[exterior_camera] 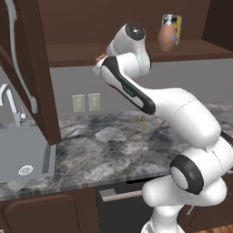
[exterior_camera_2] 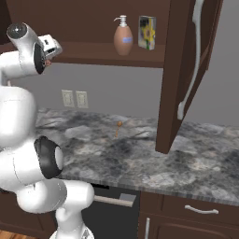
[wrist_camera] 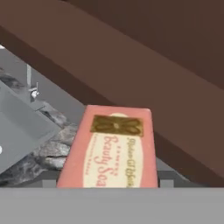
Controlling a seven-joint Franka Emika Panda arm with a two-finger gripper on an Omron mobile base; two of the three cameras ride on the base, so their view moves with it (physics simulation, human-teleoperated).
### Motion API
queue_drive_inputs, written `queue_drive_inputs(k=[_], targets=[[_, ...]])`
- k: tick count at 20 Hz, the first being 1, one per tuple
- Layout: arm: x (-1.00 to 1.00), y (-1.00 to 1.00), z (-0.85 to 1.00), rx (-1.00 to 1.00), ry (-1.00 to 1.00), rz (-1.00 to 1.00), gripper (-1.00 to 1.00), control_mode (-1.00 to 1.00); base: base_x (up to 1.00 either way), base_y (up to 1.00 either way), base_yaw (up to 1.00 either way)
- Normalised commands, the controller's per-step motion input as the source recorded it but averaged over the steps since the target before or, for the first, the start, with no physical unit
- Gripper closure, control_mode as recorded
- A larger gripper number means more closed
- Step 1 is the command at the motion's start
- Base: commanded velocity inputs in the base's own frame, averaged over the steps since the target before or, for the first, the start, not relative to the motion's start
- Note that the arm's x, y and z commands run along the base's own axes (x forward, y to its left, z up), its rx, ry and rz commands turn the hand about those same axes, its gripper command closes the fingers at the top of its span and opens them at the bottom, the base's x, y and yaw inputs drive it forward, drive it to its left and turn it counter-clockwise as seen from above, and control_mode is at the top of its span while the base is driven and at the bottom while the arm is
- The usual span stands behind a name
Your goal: Pick the bar soap and soap dispenser from the cabinet and place them on the counter.
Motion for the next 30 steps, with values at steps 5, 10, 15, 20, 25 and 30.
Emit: queue_drive_inputs(k=[5, 10, 15, 20, 25, 30], targets=[[-0.94, -0.13, -0.07, -0.02, 0.00, 0.19, 1.00, -1.00, 0.00, 0.00, 0.00], [-0.95, -0.01, -0.04, -0.07, 0.07, 0.14, 1.00, -1.00, 0.00, 0.00, 0.00], [-0.86, 0.00, 0.00, -0.18, 0.19, 0.09, 1.00, -1.00, 0.00, 0.00, 0.00], [-0.78, -0.08, -0.10, -0.23, 0.16, 0.02, 1.00, -1.00, 0.00, 0.00, 0.00], [-0.62, -0.26, -0.35, -0.09, 0.05, 0.00, 1.00, -1.00, 0.00, 0.00, 0.00], [-0.09, -0.35, -0.55, 0.00, 0.03, -0.03, 1.00, -1.00, 0.00, 0.00, 0.00]])
